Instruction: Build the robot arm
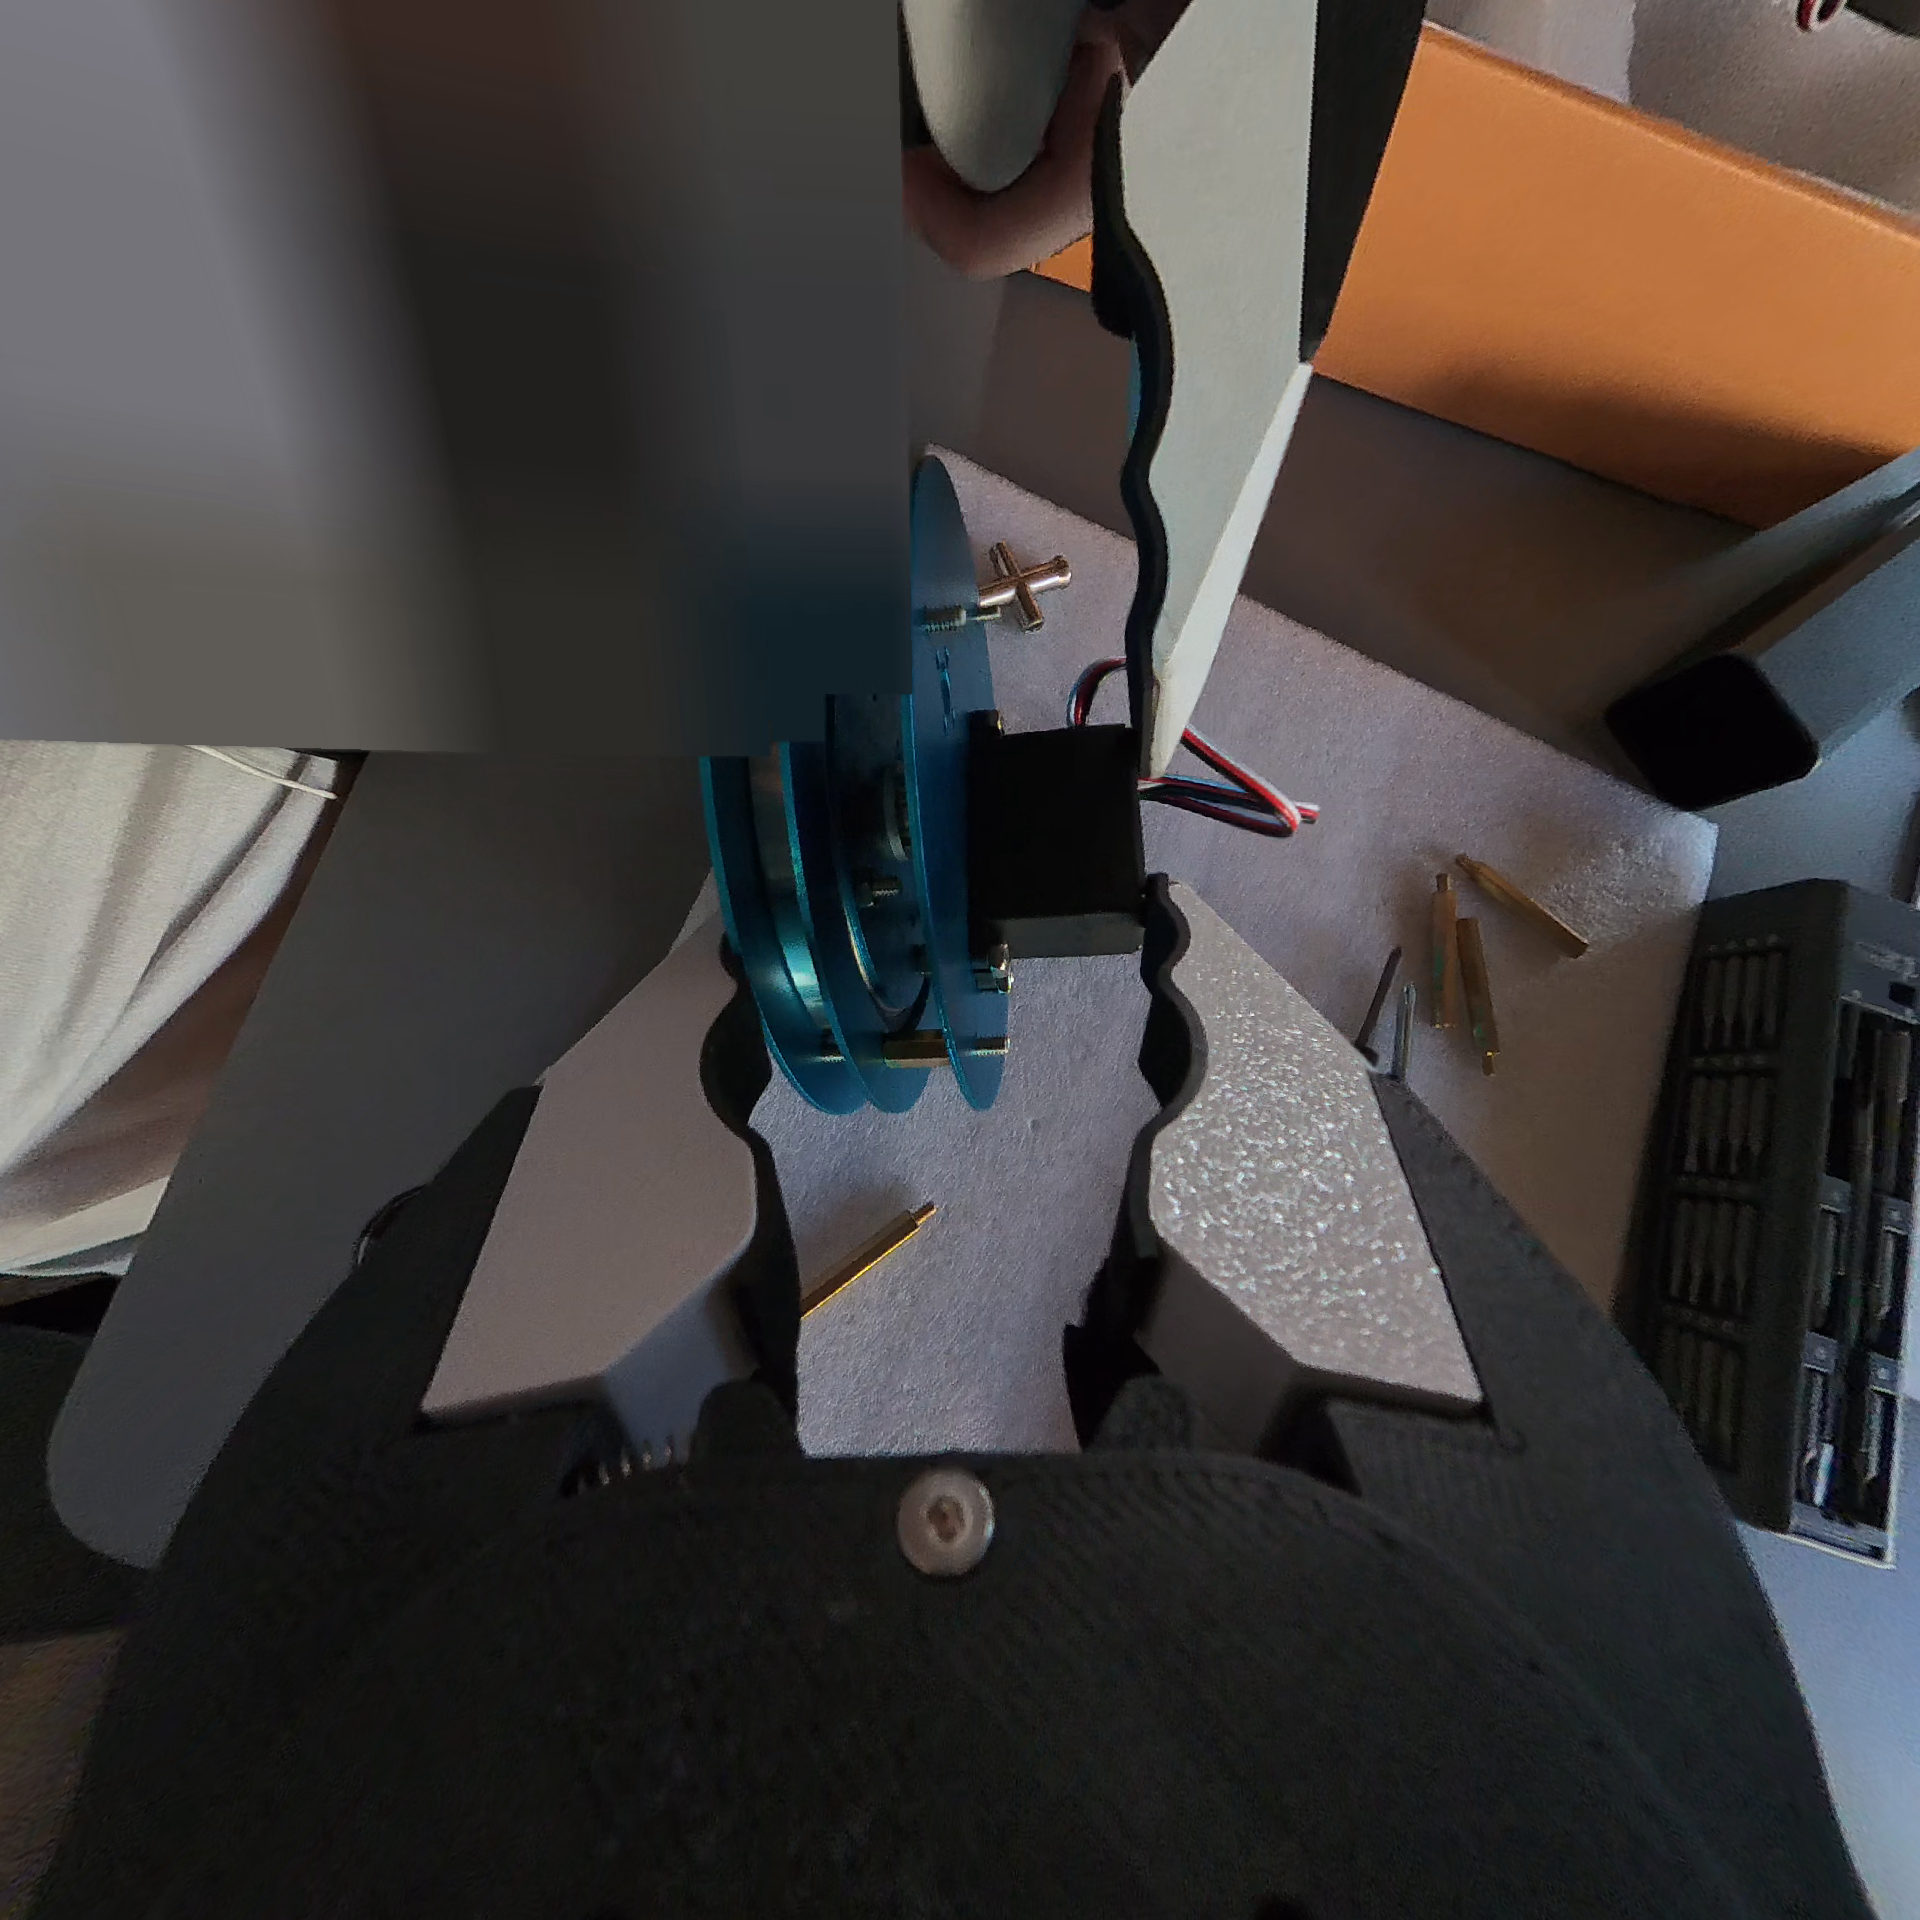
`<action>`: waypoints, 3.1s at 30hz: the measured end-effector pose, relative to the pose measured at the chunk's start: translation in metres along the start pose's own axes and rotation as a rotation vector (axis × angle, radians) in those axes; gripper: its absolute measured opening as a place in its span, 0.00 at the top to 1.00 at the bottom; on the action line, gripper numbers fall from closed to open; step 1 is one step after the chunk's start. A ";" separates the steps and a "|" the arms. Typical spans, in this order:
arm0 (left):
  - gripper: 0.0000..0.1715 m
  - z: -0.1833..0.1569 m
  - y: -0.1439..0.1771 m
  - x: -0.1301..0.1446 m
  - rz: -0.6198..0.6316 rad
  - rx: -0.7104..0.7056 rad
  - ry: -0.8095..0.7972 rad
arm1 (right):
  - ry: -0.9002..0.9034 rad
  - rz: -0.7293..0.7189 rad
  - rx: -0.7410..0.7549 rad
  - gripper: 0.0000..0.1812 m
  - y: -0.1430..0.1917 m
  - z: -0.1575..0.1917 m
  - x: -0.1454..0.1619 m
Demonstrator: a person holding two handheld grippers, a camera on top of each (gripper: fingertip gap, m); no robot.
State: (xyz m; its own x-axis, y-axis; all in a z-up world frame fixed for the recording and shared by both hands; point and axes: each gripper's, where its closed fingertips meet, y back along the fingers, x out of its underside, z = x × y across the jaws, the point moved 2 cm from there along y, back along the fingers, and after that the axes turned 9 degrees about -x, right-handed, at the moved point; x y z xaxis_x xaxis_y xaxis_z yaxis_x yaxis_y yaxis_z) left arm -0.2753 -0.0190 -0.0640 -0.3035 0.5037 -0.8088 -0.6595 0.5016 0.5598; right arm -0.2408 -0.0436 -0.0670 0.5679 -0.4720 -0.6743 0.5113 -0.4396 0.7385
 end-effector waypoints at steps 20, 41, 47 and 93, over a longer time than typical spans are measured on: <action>0.53 0.002 0.001 0.002 -0.015 0.000 0.018 | -0.021 -0.059 -0.025 0.61 -0.001 -0.003 -0.003; 0.81 -0.015 0.009 -0.005 -0.097 -0.175 -0.079 | 0.087 -0.104 0.150 0.78 0.015 0.015 0.002; 0.81 -0.015 0.009 -0.005 -0.118 -0.158 -0.078 | 0.091 -0.093 0.160 0.79 0.011 0.017 0.005; 0.81 -0.013 0.019 0.043 -0.045 -0.319 0.013 | -0.077 -0.392 0.270 0.80 0.018 0.014 0.026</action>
State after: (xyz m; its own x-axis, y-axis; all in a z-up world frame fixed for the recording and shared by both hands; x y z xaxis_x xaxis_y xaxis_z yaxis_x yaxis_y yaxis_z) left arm -0.3100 0.0029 -0.0904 -0.2766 0.4759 -0.8348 -0.8541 0.2764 0.4406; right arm -0.2259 -0.0745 -0.0717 0.3106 -0.2819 -0.9078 0.4862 -0.7736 0.4065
